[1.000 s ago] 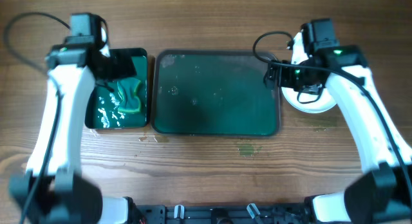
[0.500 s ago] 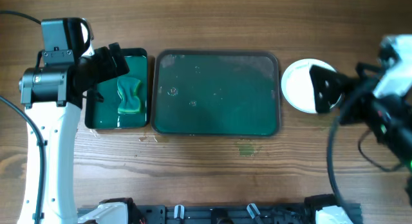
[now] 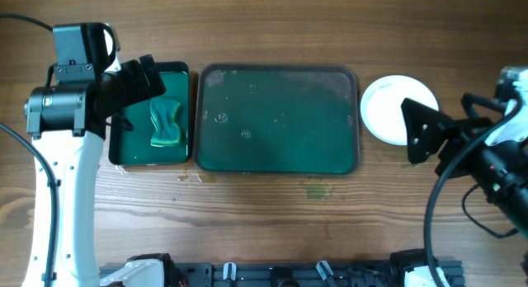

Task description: Clean dirty plates on tray and stack at the side

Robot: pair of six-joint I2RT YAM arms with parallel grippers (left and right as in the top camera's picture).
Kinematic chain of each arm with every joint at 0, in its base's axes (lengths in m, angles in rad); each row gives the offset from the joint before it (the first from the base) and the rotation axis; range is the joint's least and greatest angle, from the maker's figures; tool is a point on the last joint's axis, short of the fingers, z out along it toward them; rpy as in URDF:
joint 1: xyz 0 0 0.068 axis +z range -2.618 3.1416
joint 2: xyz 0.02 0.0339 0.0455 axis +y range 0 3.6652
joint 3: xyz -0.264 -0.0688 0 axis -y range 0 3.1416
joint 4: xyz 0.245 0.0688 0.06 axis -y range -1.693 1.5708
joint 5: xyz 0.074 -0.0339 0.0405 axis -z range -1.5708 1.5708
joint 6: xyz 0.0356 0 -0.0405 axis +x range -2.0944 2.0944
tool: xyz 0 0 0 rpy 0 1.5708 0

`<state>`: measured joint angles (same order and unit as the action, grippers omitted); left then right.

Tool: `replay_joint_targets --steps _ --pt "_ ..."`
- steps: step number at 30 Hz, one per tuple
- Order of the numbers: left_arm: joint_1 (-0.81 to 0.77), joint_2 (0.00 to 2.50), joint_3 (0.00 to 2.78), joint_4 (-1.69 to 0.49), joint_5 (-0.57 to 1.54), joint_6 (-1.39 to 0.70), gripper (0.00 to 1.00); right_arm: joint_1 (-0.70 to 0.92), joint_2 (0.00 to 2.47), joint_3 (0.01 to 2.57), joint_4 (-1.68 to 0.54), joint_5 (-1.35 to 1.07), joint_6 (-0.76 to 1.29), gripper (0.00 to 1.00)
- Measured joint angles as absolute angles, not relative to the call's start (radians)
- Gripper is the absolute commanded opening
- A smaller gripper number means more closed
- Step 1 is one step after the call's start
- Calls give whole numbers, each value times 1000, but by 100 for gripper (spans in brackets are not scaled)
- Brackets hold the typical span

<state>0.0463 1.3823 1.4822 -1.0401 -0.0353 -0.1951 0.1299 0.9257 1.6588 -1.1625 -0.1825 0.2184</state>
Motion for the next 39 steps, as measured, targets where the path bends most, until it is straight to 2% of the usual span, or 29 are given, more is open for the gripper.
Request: replay_joint_targets --steps 2,9,14,18,24,33,39 --pt "46 1382 1482 -1040 -35 -195 100 130 900 1607 -1137 -183 219 100" --pt "46 1382 1482 -1040 -35 -195 100 44 570 1148 -695 -164 218 100" --pt "46 1382 1482 -1039 -35 -195 100 -28 389 842 -469 -142 215 100" --pt "46 1382 1482 -1040 -35 -195 100 -35 265 553 -214 -144 215 100" --pt "46 1382 1482 -1040 -35 -195 100 -35 140 259 39 -156 215 100" --pt "46 1382 1482 -1040 -35 -195 100 -35 22 43 141 -148 223 100" --pt "46 1382 1482 -1040 -35 -195 100 -35 17 6 1 -144 310 100"
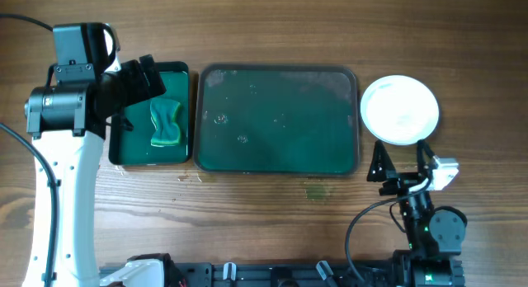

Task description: Clean dirty plates on tray and stack at the side

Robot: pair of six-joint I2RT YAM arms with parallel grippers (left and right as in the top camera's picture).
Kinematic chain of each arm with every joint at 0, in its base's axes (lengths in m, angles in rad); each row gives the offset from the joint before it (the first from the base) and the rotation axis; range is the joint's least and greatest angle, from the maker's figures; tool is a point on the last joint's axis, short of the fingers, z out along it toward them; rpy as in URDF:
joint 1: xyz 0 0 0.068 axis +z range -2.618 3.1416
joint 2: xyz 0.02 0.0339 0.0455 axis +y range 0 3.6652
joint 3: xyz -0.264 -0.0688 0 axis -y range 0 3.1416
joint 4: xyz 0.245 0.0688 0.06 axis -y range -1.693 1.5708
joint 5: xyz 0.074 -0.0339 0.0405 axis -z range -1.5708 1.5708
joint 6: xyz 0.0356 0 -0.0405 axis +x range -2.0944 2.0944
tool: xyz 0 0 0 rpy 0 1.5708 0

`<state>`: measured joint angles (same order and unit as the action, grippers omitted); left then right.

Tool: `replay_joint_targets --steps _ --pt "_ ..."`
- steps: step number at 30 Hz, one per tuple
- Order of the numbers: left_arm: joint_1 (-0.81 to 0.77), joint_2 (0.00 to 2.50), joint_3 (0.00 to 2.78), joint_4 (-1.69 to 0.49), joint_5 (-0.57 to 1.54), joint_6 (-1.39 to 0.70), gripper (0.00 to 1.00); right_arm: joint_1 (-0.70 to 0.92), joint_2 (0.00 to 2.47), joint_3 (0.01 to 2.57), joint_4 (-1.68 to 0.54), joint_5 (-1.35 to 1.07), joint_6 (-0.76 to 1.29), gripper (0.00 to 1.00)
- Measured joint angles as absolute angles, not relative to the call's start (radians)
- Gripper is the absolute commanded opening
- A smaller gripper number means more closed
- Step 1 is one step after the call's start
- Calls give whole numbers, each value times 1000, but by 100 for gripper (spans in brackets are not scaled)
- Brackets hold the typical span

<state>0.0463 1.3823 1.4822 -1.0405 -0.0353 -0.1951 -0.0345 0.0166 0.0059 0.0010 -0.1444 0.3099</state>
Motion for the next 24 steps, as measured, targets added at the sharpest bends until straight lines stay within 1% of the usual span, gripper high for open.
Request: replay_joint_targets --steps 24 --pt "46 1380 1472 -1040 -35 -195 100 -35 17 6 4 -144 337 100"
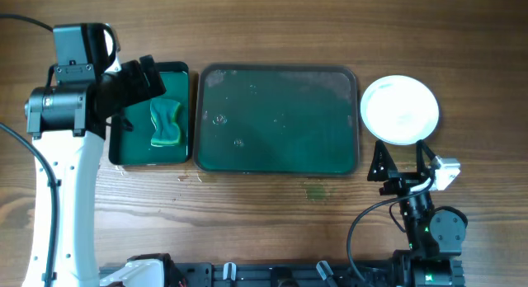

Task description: Clean dirty plates on tray and stack at the side

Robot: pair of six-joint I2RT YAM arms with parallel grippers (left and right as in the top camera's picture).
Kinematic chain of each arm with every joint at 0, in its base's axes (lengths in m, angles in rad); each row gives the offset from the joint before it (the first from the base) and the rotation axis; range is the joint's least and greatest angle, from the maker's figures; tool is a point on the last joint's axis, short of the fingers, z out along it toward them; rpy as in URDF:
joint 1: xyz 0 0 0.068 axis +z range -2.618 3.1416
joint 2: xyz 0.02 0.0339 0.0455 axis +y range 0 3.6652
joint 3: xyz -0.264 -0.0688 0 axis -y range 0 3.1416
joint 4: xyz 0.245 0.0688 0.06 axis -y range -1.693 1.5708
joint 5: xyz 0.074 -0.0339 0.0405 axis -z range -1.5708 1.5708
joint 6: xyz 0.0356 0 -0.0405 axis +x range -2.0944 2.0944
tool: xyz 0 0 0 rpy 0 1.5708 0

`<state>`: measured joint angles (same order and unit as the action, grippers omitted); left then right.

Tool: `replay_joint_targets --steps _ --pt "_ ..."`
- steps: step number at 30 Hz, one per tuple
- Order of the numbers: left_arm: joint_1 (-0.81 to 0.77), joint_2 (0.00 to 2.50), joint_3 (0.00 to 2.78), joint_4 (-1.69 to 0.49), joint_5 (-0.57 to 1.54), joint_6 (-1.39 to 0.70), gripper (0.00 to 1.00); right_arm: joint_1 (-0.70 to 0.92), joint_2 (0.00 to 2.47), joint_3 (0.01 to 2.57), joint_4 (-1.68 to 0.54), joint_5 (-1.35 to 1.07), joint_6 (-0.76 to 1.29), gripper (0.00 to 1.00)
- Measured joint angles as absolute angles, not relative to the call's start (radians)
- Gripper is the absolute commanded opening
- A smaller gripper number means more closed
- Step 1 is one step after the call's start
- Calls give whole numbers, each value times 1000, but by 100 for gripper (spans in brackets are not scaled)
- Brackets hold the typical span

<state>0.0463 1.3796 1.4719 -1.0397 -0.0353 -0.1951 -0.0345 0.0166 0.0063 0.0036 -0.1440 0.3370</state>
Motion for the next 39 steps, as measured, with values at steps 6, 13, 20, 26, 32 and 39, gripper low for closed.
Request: replay_joint_targets --steps 6,13,20,26,32,39 --pt "46 1206 1312 -1038 -35 -195 100 -35 17 6 4 -144 337 100" --pt "46 894 1033 -1043 -35 -195 100 -35 17 6 4 -144 337 100" --pt "62 640 935 -1093 -61 -187 100 -35 17 6 4 -144 337 100" --pt "62 464 756 -769 -46 -183 100 -35 17 6 4 -141 337 100" --pt "19 244 416 -363 -5 -177 100 -35 17 6 4 -136 340 100" --pt "18 111 172 -75 -1 -177 100 -35 17 6 4 -136 340 100"
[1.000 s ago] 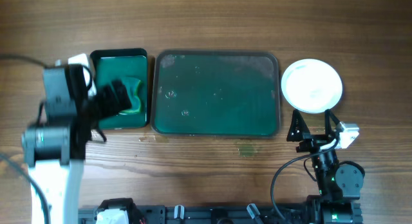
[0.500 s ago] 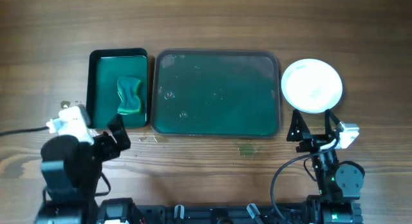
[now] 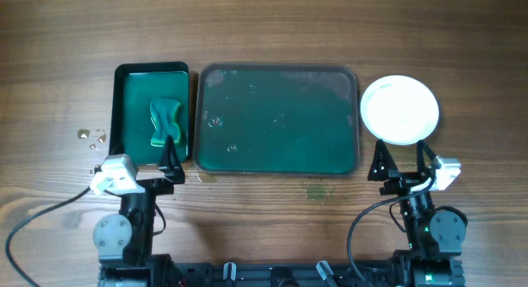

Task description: Clean dirty plates on tray and stack at the side

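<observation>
A stack of white plates (image 3: 400, 110) lies on the table just right of the large green tray (image 3: 346, 81), whose wet bed holds only water drops and no plate. A green and yellow sponge (image 3: 165, 122) lies in the small green tray (image 3: 128, 89) on the left. My left gripper (image 3: 148, 159) is folded back at the front edge, below the small tray, and open. My right gripper (image 3: 402, 159) is folded back below the plates, open and holding nothing.
A few small crumbs (image 3: 91, 137) lie on the wood left of the small tray. A faint stain (image 3: 316, 190) marks the table in front of the large tray. The arms' bases and cables line the front edge.
My left arm, which stood raised over the left side of the small tray, is now folded back at the front edge. The right arm, plates and sponge have not moved.
At first my right gripper was at the white plates beside the large tray, and the left arm was raised by the sponge tray. Then the right arm was folded at the front edge, away from the plates. Now the left arm is folded back too.
</observation>
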Robot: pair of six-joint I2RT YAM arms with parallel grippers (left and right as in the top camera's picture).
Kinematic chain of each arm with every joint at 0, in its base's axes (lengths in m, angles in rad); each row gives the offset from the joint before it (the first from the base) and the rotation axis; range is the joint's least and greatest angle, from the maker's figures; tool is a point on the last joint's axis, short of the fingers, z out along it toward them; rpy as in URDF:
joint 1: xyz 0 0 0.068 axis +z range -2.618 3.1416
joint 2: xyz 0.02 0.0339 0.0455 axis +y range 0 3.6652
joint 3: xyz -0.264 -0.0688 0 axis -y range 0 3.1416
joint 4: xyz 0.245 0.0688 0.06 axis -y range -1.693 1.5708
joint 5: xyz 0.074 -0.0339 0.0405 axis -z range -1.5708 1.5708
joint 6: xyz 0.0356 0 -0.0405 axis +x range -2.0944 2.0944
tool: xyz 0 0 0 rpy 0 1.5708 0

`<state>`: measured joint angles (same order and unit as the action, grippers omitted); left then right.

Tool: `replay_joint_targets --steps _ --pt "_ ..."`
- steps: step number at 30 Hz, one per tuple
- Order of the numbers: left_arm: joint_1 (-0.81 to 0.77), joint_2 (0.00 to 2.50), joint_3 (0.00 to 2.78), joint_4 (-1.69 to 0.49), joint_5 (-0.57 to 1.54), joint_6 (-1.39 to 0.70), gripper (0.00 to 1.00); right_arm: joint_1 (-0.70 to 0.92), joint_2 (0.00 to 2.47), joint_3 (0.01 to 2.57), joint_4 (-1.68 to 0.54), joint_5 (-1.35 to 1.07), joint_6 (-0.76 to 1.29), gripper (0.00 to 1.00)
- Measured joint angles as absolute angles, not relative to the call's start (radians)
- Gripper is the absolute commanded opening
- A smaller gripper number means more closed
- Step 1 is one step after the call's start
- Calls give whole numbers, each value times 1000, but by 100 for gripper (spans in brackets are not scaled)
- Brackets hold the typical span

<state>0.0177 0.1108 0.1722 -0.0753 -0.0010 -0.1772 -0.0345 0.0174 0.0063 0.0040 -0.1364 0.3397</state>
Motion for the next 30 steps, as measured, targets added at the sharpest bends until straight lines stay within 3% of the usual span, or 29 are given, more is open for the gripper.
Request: replay_joint_targets --steps 13,19,30 --pt "24 15 13 68 -1 -177 100 -35 17 6 4 -136 340 100" --pt "36 14 8 -71 5 -177 100 -35 17 6 3 -137 340 100" --pt "36 14 9 -71 7 -177 100 -35 17 6 4 -136 340 100"
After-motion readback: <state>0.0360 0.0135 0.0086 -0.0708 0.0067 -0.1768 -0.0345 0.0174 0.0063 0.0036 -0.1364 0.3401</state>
